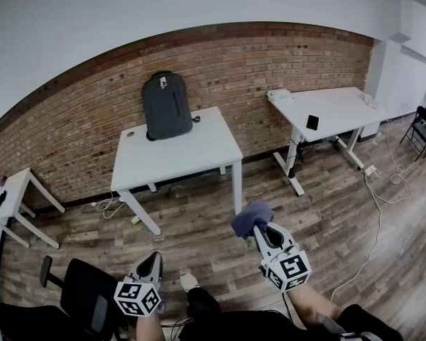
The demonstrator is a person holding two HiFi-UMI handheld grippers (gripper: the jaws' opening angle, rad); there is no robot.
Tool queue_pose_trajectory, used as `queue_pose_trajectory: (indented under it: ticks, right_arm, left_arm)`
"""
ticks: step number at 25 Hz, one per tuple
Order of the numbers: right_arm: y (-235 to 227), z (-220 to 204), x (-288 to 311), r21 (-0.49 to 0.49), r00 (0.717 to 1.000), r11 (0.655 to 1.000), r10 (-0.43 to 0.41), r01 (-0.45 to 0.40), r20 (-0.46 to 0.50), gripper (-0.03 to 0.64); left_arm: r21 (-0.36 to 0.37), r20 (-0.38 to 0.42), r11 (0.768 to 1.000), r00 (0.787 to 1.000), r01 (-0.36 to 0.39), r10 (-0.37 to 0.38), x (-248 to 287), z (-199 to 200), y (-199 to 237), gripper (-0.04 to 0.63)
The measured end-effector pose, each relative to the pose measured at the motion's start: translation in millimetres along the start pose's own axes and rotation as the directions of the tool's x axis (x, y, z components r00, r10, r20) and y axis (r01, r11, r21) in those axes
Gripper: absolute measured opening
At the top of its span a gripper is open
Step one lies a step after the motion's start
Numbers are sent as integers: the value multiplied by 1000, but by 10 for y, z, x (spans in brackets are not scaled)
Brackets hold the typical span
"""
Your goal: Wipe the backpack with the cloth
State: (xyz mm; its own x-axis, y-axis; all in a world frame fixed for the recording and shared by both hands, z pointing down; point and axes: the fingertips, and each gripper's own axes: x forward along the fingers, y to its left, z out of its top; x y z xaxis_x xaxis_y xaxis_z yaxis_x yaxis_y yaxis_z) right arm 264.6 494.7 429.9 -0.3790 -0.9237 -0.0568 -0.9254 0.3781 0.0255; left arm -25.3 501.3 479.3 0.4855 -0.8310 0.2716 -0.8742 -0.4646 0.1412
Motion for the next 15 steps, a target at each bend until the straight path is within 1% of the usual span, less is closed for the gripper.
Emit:
queue_pose_trajectory:
  ticks: [6,9,15]
  right_arm:
    - [52,-16,372,-14,1000,1000,1,-1,-7,23]
    - [11,-65,567,-16,1000,1000,-18,18,-12,23]
    - [40,-173,1059,-23,999,1000,-19,18,-39,23]
  left_arm:
    - [-5,8,1000,1000,11,-11,301,135,339,-5]
    - [-5,10,1000,1000,29,-29,473,167,477,-5]
    - [-32,-3,999,999,40,-40,781,168,860,-5]
